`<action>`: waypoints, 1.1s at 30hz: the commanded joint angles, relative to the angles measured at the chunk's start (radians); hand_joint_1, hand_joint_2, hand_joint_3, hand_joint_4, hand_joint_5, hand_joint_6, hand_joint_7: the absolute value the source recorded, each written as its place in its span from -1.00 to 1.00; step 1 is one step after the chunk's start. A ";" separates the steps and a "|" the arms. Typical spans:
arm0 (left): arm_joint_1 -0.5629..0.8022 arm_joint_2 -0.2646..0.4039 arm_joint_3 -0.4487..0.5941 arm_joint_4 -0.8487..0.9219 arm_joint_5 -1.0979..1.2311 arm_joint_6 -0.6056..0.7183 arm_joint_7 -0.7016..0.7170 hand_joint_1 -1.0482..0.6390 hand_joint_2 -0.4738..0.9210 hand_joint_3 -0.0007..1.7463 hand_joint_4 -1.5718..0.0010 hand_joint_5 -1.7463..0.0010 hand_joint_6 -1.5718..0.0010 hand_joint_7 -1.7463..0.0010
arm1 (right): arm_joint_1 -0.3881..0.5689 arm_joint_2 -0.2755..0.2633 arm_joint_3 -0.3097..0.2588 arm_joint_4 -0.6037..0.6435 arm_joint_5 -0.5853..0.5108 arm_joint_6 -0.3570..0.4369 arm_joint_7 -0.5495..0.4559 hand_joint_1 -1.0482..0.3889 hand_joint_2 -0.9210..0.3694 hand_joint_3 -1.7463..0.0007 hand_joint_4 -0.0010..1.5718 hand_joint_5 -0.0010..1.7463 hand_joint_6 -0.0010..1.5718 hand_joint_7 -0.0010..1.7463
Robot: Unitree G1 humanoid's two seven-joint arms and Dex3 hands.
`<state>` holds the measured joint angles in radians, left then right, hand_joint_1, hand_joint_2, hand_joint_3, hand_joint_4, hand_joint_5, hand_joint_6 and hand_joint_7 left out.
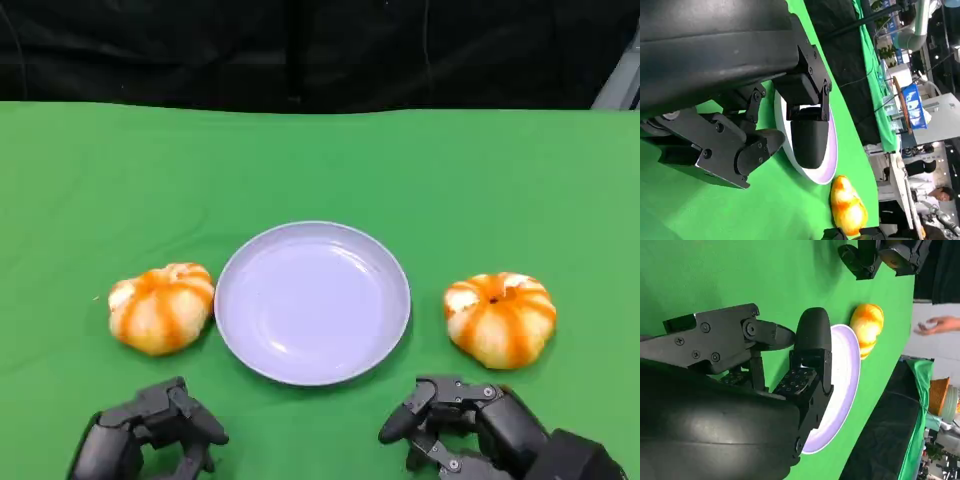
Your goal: Grasp the bread from the table and place it into the plate.
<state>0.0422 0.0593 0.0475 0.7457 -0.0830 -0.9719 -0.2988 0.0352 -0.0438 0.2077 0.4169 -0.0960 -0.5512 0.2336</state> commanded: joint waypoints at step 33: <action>0.045 -0.002 0.052 -0.217 -0.282 0.202 -0.158 -0.16 1.00 -0.85 -0.14 0.85 0.01 1.00 | -0.005 -0.009 -0.009 0.010 0.015 0.000 0.007 0.33 -1.00 0.45 -0.12 0.73 0.04 0.13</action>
<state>0.0694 0.0477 0.0887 0.5486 -0.3478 -0.7972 -0.4305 0.0342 -0.0436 0.2070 0.4204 -0.0915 -0.5511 0.2381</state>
